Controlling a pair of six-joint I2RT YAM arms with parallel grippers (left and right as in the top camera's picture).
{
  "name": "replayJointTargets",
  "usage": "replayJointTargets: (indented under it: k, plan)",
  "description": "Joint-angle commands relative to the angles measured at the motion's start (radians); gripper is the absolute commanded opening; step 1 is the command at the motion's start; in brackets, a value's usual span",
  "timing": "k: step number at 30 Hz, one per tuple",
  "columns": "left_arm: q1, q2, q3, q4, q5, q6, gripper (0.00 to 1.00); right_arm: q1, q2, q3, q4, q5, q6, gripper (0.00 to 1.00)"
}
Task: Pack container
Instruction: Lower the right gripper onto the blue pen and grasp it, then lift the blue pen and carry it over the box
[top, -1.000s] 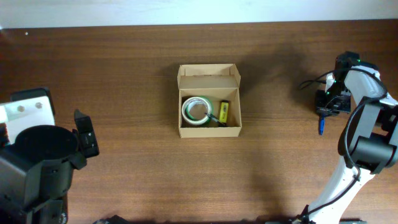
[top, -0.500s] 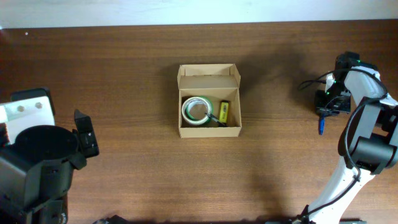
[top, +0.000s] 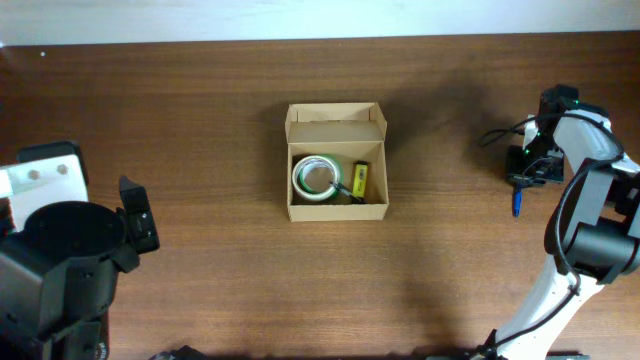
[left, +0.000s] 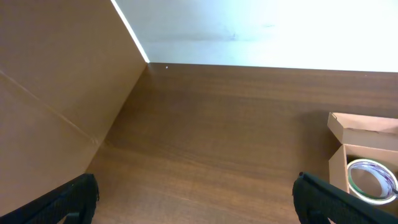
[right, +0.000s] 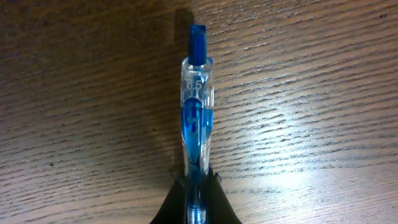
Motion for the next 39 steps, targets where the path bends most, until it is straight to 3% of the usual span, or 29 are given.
replayJointTargets:
  k: [1,9,20,26,32,39]
  plan:
    - [0.006,-0.001,-0.006,0.000,-0.018,0.016,0.99,-0.005,0.090,-0.046,0.043,-0.003,0.008,0.04]
    - [0.006,-0.001,-0.006,0.000,-0.026,0.016,0.99,-0.003,-0.036,-0.034,-0.003,-0.025,0.032,0.04]
    - [0.006,-0.001,-0.006,0.000,-0.038,0.016,0.99,-0.003,-0.354,-0.033,-0.047,-0.026,0.061,0.04]
    - [0.006,-0.001,-0.006,0.000,-0.037,0.016,0.99,0.015,-0.399,-0.033,-0.083,-0.114,0.071,0.04]
    - [0.006,-0.001,-0.006,0.000,-0.038,0.016,0.99,0.168,-0.398,-0.033,-0.087,-0.280,0.002,0.04]
    - [0.006,-0.001,-0.006,0.000,-0.037,0.016,0.99,0.449,-0.398,-0.017,-0.072,-0.393,-0.058,0.04]
